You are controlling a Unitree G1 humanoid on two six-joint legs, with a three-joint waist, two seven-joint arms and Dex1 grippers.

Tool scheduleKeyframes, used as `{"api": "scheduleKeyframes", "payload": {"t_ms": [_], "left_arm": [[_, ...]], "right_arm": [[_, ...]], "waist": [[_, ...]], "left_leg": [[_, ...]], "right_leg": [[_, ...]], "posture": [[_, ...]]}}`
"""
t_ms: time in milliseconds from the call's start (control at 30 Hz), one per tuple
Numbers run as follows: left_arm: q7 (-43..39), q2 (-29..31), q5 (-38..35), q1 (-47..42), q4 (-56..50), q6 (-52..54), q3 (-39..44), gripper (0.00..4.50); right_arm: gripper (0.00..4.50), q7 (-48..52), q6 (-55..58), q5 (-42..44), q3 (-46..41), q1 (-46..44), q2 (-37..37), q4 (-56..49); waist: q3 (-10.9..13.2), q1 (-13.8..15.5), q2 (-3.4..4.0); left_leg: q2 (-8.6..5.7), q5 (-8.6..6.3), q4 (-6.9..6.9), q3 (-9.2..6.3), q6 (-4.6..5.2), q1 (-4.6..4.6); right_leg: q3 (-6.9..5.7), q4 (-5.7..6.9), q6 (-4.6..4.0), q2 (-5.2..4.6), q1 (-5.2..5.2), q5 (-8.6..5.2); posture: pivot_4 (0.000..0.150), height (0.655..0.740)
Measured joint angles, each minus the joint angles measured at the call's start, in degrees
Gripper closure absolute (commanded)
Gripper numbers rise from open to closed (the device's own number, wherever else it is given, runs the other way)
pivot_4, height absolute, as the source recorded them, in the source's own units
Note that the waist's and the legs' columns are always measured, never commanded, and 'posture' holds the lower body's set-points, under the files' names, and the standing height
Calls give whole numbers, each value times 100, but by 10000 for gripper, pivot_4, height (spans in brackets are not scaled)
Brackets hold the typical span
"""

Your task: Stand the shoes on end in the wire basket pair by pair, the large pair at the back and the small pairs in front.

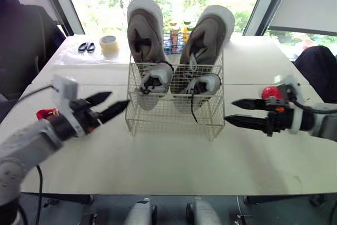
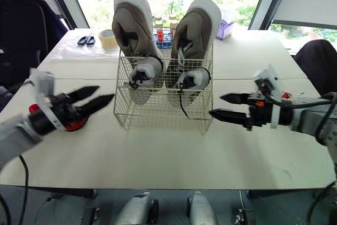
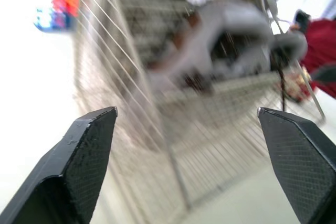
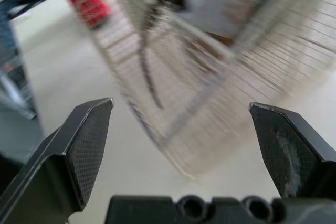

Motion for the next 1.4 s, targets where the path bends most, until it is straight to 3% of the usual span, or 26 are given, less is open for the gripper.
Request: {"api": "scheduleKeyframes", "payload": {"t_ms": [100, 200, 333, 433, 633, 967, 1400], "left_arm": [[213, 464, -73, -502, 60, 278, -242, 297], [534, 165, -77, -651, 246, 341, -527, 297], [-182, -387, -949, -212, 276, 288, -435, 297], [-183, -698, -1635, 70, -102, 11, -327, 297], [-513, -323, -2249, 896, -653, 96, -381, 297], [-1338, 517, -2100, 1272, -993, 236, -505, 297], [-1294, 897, -2133, 1608, -1208, 111, -317, 297]], "right_arm": [[0, -353, -113, -274, -620, 396, 151, 240], [0, -977, -683, -700, -1131, 651, 861, 447], [0, -1576, -1179, -1045, -1477, 1063, 1564, 412], [0, -1908, -1691, -1626, -1565, 1666, 1824, 433], [0, -1923, -2310, -2326, -1473, 2278, 2010, 684], [0, -1514, -3992, -3429, -629, 808, 1908, 3335], [0, -828, -5712, -4203, 81, -1773, 1674, 7436]], "waist": [[-2, -34, 2], [-3, -79, 7], [-1, -134, 8], [-4, -89, 13], [-6, -98, 17], [-4, -195, 30], [4, -241, 41]], "left_leg": [[-1, -1, -4, 3, 1, 1], [1, 1, -9, 7, -2, 4], [9, 7, -18, 10, -13, 2], [7, 8, -15, 11, -15, 3], [7, 8, -13, 17, -14, 13], [7, 6, -15, 28, -10, 30], [9, 6, -16, 29, -11, 32]], "right_leg": [[3, -4, 0, 1, 2, 0], [12, 6, 1, 4, -5, 1], [16, 19, 0, 8, -22, 0], [18, 19, 0, 4, -19, 0], [23, 22, -18, 6, -11, -9], [24, 22, -20, 12, 4, -11], [28, 24, -20, 12, 3, -11]], "posture": [[1500, 7400], [1500, 7400], [1500, 7400], [1500, 7400], [1500, 7400], [1500, 7400], [1500, 7400]]}}
